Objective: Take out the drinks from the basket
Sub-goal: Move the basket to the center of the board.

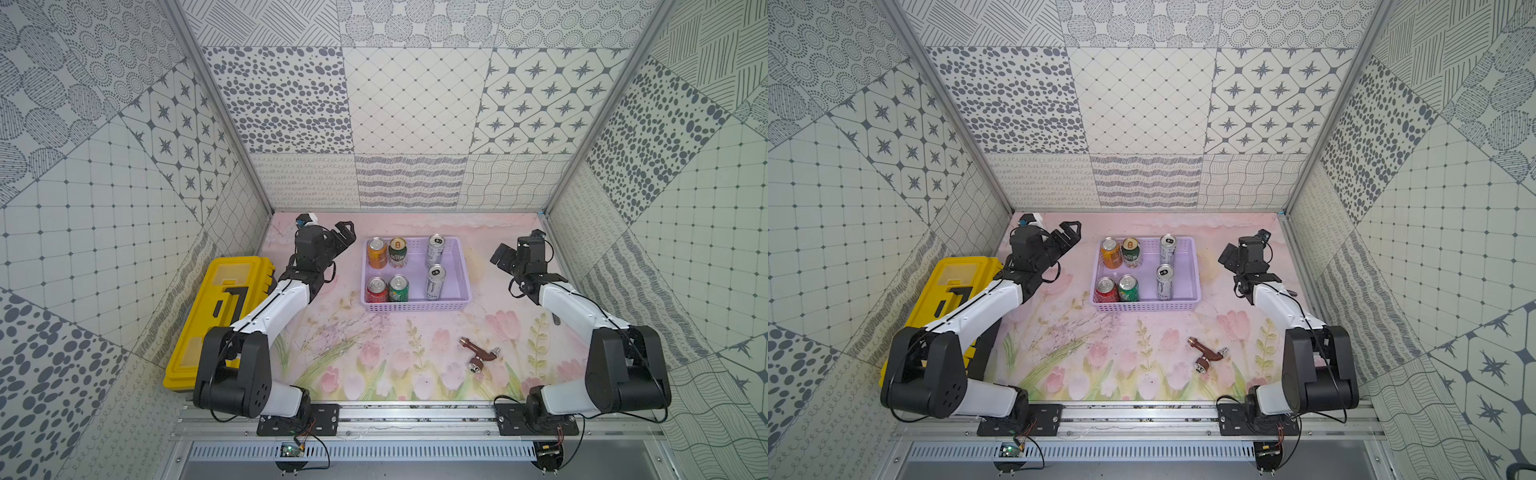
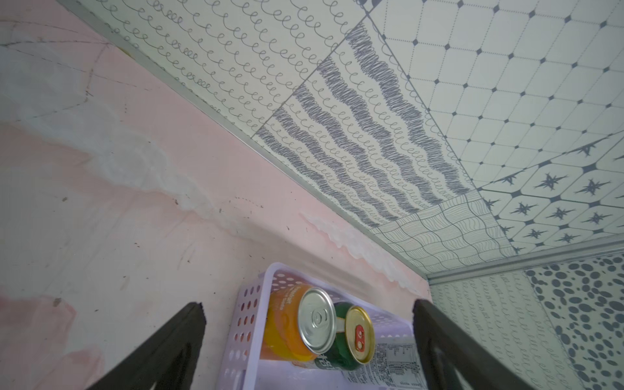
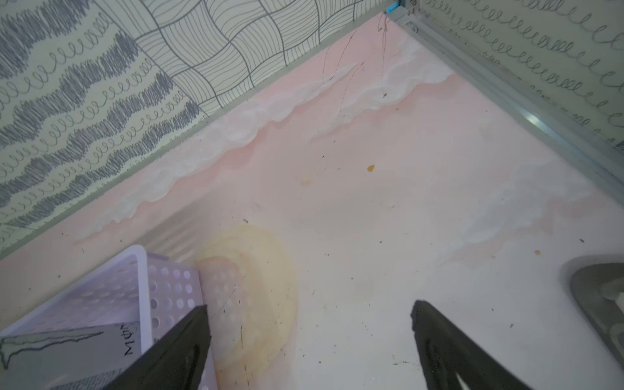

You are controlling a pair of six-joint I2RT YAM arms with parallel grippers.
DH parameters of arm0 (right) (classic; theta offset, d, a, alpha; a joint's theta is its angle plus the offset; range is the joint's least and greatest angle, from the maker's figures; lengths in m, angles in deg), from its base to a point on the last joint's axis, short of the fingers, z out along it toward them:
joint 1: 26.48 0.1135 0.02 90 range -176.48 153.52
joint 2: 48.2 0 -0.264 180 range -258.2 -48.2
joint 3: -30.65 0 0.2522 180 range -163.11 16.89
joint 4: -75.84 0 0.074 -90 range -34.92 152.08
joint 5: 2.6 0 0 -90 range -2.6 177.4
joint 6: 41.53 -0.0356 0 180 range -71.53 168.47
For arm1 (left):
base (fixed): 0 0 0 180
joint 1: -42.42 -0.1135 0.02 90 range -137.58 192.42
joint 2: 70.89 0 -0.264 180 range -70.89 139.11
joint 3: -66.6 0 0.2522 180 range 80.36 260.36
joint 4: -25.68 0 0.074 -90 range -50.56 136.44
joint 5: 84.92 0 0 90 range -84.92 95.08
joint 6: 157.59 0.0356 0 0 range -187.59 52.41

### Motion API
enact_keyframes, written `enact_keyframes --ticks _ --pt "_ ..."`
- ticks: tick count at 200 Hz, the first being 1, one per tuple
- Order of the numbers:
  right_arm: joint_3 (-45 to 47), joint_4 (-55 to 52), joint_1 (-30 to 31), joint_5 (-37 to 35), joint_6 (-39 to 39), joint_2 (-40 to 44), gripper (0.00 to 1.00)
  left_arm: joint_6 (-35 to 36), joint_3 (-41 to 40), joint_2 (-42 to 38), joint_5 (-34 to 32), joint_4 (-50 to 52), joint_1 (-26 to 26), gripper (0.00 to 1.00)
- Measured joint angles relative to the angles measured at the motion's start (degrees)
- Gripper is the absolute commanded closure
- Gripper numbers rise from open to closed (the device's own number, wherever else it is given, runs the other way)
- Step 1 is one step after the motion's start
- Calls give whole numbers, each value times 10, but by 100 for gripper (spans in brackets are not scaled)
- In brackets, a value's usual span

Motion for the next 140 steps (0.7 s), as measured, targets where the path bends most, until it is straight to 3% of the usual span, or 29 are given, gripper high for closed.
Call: enact_keyframes --ticks 44,118,140 --pt "-44 -44 51 -7 28 -31 3 -23 31 26 58 53 7 0" --pt "-98 -92 81 26 35 -96 17 -16 15 24 19 167 29 6" --pt "-97 -93 88 46 37 -97 19 -10 15 30 11 182 33 13"
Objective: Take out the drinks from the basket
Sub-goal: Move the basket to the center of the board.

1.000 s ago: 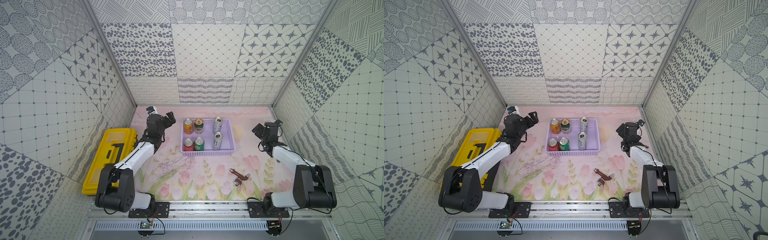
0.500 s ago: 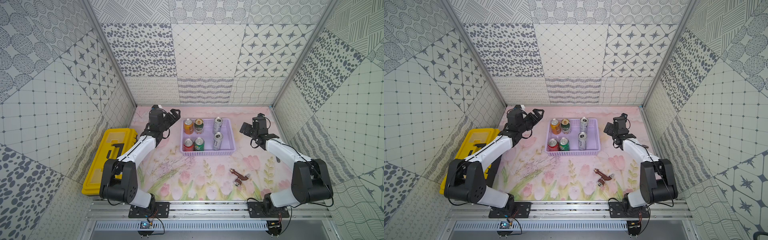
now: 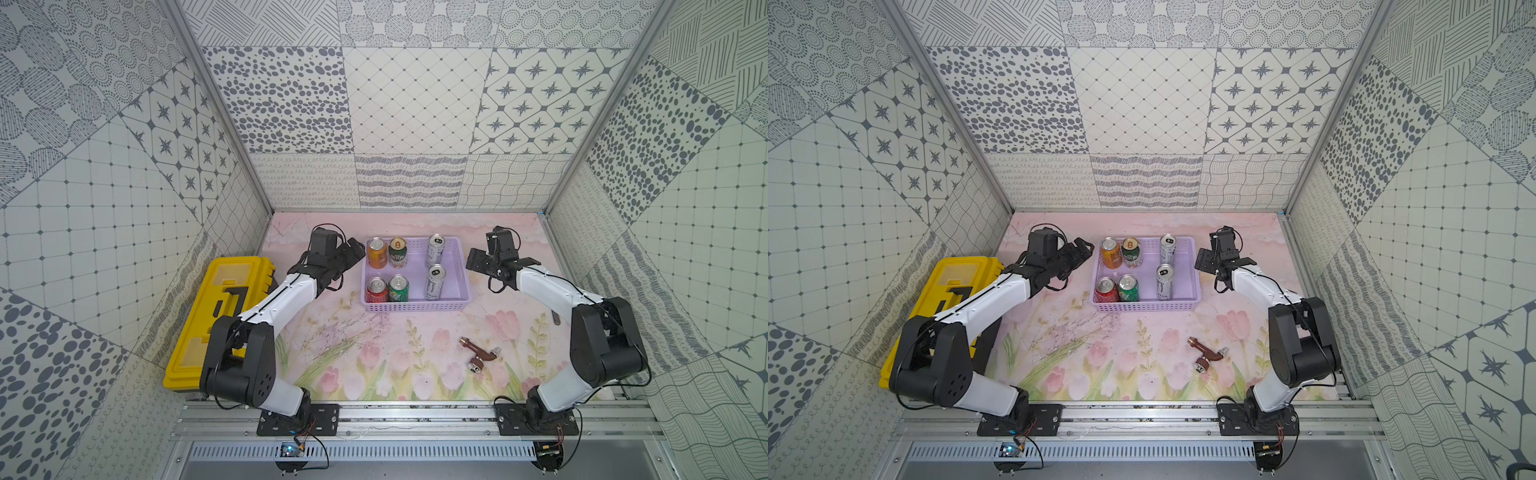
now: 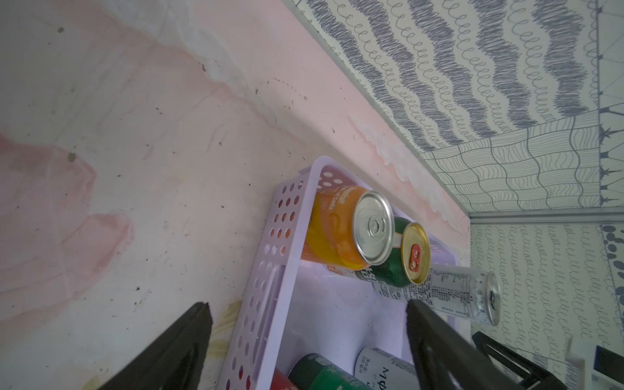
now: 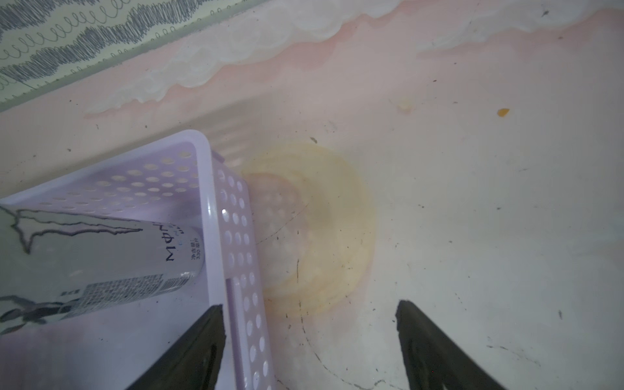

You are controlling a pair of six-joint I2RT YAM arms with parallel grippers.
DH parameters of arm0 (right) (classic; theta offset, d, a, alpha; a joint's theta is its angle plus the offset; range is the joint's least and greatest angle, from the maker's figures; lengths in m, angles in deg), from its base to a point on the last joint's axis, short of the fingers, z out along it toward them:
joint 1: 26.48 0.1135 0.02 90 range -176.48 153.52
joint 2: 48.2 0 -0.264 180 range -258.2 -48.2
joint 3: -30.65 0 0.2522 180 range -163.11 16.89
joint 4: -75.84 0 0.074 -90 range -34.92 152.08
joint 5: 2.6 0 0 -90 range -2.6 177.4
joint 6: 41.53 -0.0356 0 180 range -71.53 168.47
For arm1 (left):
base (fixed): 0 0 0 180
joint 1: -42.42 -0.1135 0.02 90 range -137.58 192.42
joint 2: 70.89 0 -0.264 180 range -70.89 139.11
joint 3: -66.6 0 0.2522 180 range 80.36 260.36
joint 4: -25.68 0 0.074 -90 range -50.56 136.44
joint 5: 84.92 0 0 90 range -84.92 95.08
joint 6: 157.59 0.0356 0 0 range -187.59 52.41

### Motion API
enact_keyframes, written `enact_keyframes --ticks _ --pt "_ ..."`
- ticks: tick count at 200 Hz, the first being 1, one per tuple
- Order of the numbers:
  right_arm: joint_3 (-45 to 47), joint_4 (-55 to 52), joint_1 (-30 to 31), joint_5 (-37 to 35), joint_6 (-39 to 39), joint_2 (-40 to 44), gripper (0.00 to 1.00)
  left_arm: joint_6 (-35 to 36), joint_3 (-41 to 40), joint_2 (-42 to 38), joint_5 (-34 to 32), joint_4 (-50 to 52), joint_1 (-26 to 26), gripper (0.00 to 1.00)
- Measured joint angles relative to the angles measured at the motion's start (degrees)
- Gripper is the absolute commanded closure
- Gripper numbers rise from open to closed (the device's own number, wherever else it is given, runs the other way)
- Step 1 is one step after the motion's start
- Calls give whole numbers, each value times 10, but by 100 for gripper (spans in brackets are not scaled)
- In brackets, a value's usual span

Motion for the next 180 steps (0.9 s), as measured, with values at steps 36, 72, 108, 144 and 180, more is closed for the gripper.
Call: enact_keyframes --ticks 36,72,108,144,180 --pt "0 1 7 24 6 -2 21 8 -1 30 -3 6 1 30" --pt "-5 2 16 28 9 -20 24 19 3 60 2 8 4 37" --pt "-14 -1 23 28 11 -37 26 28 13 80 2 10 8 40" --pt "-23 -2 25 26 16 -50 27 38 24 98 2 12 18 43" --pt "-31 -7 29 22 21 -62 30 47 30 111 1 15 24 47"
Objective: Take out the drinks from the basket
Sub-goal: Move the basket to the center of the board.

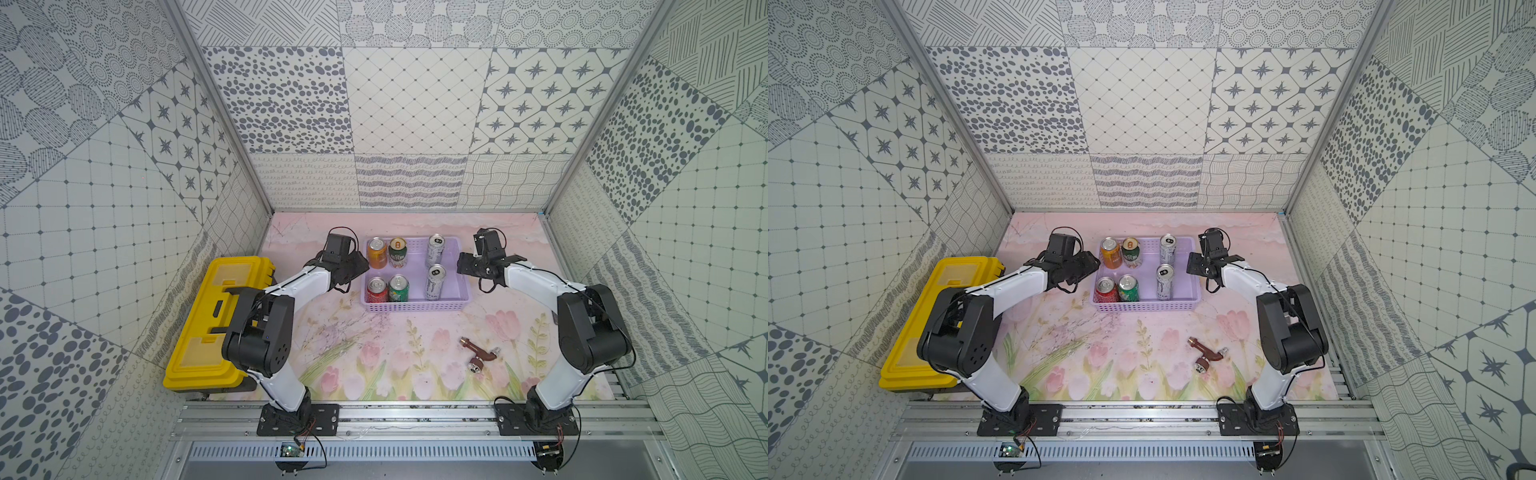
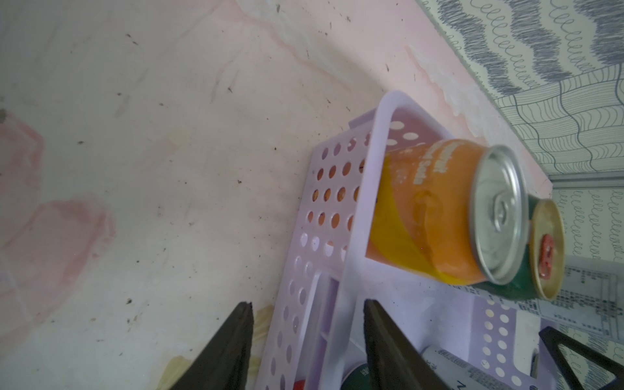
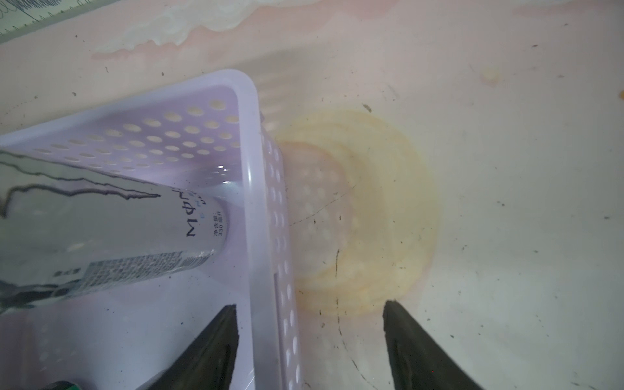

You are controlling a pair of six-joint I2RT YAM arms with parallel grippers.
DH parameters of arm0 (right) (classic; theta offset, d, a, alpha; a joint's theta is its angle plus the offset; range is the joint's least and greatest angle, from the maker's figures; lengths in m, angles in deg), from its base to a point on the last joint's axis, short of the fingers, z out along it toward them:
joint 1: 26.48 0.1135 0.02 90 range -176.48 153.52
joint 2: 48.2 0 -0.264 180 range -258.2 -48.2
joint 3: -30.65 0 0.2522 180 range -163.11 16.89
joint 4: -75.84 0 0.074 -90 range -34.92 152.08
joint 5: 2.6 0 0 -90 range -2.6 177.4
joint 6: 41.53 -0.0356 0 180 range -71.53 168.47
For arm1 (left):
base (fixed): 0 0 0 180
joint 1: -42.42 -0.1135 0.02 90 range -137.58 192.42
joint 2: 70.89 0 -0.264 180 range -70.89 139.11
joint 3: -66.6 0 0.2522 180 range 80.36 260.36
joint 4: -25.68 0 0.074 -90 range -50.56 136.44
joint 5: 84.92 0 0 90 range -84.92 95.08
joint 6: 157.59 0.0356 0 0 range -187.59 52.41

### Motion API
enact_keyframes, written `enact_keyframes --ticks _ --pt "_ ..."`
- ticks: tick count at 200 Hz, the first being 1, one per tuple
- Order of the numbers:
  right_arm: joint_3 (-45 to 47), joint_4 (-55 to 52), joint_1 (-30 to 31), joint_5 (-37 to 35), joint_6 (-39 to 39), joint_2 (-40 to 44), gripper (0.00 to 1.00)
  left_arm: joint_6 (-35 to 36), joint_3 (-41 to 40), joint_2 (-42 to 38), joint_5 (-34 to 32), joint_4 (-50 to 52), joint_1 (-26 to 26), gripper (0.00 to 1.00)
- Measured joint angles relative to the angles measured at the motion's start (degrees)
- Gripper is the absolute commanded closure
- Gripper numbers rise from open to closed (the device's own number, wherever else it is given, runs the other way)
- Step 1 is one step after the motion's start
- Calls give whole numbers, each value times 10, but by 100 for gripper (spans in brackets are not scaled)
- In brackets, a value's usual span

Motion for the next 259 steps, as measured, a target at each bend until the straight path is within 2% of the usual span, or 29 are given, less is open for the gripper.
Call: enact_keyframes --ticks 49,125,148,165,176,259 --pt "-11 -18 10 -14 2 -19 38 11 12 17 -8 16 9 56" --pt "-15 -29 26 -17 5 -37 66 25 21 24 -8 16 16 77" --pt "-15 -28 28 -15 1 -37 78 46 22 24 -7 16 17 89" --pt "-15 -27 30 -11 4 -37 91 54 23 24 -8 18 18 100" --pt "-15 -29 33 -8 26 -37 100 59 24 24 -12 19 19 100" --pt "30 -23 59 -15 11 0 100 73 11 -9 -72 72 47 100"
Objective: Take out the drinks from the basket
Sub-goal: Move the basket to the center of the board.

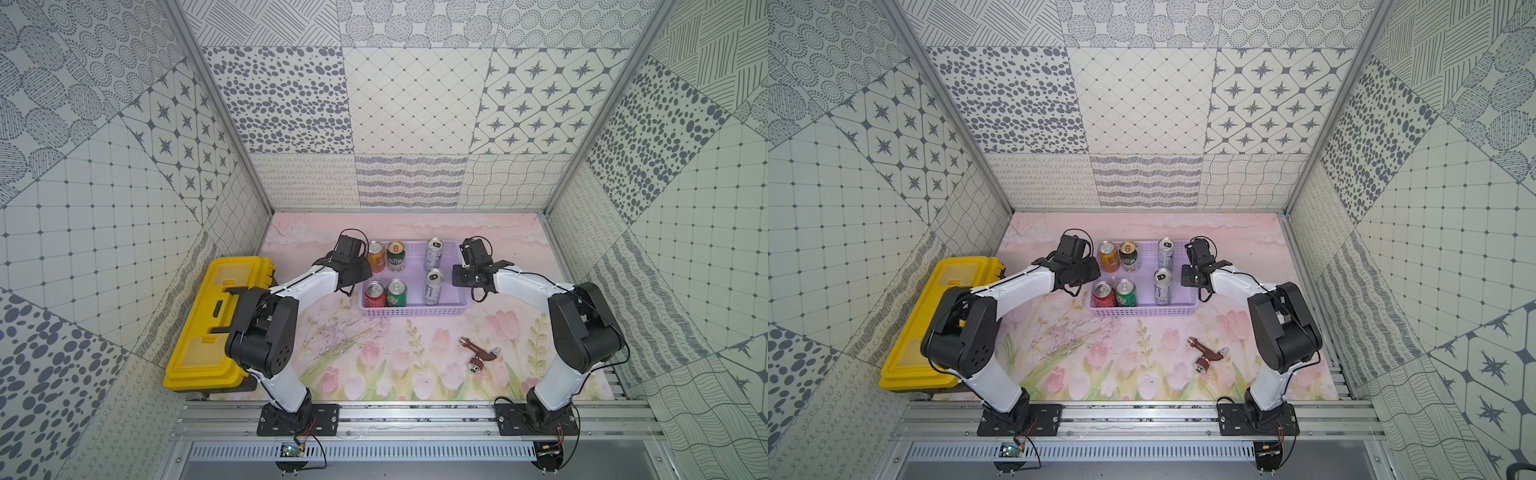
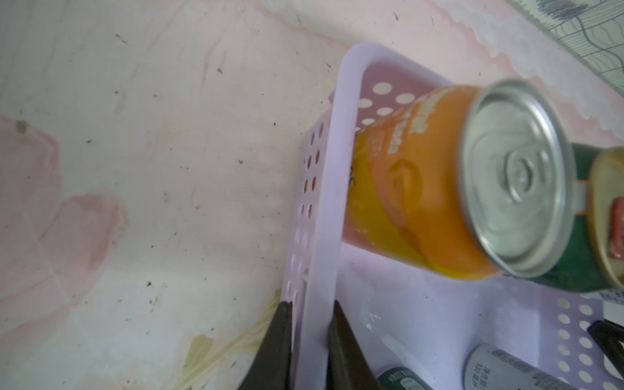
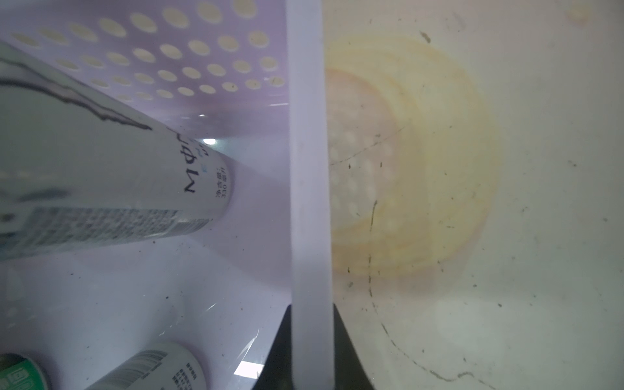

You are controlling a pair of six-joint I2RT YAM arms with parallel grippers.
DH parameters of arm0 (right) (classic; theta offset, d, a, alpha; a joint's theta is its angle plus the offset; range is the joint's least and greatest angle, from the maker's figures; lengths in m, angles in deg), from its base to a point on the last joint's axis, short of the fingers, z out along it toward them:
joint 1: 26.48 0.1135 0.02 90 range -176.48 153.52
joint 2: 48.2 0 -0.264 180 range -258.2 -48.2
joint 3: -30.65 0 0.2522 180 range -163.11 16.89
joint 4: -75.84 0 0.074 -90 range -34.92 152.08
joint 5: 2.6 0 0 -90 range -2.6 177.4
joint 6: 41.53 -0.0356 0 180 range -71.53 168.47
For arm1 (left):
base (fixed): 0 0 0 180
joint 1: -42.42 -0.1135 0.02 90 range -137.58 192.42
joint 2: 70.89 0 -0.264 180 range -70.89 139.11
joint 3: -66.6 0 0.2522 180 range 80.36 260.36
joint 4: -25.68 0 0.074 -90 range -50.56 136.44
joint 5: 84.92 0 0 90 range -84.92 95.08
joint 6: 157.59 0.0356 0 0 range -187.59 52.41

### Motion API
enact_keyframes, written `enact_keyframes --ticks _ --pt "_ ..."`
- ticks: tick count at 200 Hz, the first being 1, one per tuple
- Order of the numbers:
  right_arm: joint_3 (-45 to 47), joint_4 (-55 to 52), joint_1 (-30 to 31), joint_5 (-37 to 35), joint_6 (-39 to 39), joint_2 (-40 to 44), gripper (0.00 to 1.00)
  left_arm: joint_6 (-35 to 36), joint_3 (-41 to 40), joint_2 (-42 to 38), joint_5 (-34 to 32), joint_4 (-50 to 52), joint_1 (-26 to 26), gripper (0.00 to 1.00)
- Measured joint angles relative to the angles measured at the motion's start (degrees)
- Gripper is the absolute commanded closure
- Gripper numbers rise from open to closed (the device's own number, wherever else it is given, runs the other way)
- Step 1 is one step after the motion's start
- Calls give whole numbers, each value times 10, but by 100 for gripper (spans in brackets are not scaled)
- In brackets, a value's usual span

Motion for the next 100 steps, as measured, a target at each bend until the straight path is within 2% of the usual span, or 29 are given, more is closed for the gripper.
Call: enact_keyframes --ticks 100 --pt "103 -13 49 -13 -44 99 100 -1 -81 -97 -42 62 38 100"
